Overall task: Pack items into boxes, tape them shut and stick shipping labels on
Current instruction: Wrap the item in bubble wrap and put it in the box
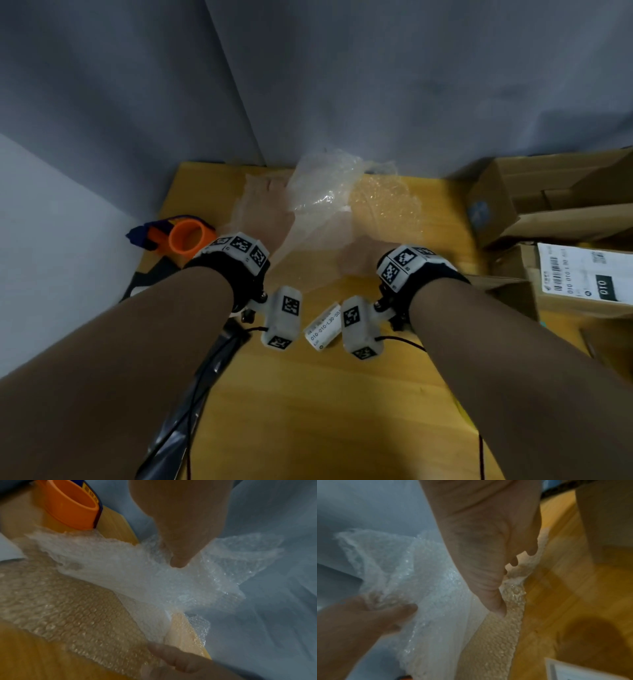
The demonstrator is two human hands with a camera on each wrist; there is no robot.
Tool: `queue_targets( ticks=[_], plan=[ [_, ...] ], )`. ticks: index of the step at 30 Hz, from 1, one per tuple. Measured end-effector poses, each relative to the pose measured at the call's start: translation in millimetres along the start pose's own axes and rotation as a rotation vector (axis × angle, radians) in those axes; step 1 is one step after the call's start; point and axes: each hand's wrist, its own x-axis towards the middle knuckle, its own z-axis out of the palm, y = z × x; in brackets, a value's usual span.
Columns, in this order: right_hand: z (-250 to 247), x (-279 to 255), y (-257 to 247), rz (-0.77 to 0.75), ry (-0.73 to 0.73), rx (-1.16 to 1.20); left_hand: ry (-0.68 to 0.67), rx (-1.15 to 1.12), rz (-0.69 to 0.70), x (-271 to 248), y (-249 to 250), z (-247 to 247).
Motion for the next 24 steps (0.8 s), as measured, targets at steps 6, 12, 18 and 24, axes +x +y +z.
queue_targets(
  ticks=[6,12,18,24],
  plan=[
    [10,12,12,0.048,0.084,0.000,0.023,-0.038,-0.042,-7,-10,-22],
    [-23,-34,16,-0.117,0.799,0.637,0.286,-0.023,0.032,-14,1,-43],
    [-64,-106,32,-0.296,1.094,0.928,-0.080,0.130,0.132,-45,38,6],
    [-84,-177,62,-0.405,1.163,1.024,-0.491,-0.051,0.120,-41,76,16]
  ],
)
